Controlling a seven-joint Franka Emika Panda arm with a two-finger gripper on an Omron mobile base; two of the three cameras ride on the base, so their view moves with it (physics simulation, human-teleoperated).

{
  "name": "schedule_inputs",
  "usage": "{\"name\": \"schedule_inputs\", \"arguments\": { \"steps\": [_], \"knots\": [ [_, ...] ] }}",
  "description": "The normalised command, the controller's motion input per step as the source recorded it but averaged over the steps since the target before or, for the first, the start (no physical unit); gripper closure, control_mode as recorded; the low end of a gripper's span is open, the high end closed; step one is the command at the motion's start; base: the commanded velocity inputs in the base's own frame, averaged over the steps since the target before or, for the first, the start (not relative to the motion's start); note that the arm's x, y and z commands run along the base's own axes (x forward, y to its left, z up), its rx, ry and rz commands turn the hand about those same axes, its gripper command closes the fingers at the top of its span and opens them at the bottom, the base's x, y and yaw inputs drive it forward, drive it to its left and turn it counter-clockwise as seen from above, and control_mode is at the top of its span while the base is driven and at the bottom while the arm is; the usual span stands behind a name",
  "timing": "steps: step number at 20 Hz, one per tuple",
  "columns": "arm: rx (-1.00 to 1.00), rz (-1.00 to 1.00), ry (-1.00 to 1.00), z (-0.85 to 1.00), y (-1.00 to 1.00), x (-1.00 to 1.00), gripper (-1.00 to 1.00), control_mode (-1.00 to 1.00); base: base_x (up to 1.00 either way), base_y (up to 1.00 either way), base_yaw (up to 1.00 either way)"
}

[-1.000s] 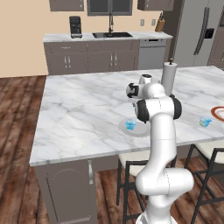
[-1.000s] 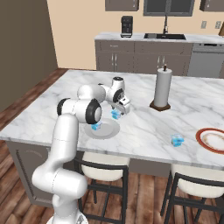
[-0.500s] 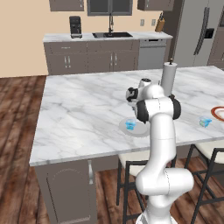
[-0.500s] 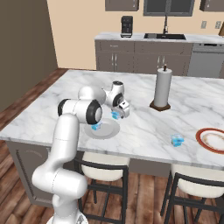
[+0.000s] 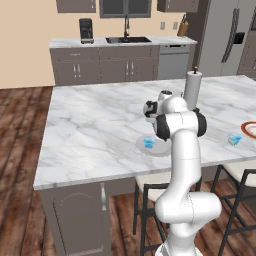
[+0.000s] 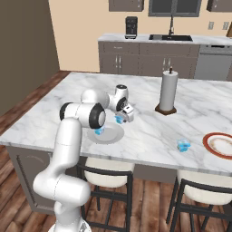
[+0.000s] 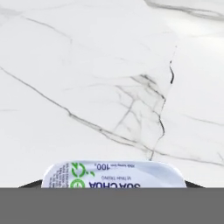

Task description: Place two yogurt containers on each plate.

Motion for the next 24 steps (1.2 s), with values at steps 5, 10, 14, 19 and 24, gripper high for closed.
{"name": "schedule_inputs", "arguments": {
  "steps": [5, 10, 14, 19, 24],
  "knots": [
    [0.00, 0.00, 0.00, 0.12, -0.04, -0.31, 1.00, -1.00, 0.00, 0.00, 0.00],
    [0.01, 0.00, 0.00, 0.84, -0.18, -0.98, 1.00, -1.00, 0.00, 0.00, 0.00],
    [0.05, 0.00, 0.03, 0.77, -0.02, -1.00, 1.00, -1.00, 0.00, 0.00, 0.00],
    [0.05, 0.00, 0.01, 0.18, 0.23, -0.74, 1.00, -1.00, 0.00, 0.00, 0.00],
    [-0.03, 0.01, 0.00, -0.16, 0.24, -0.40, 1.00, -1.00, 0.00, 0.00, 0.00]
  ]
}}
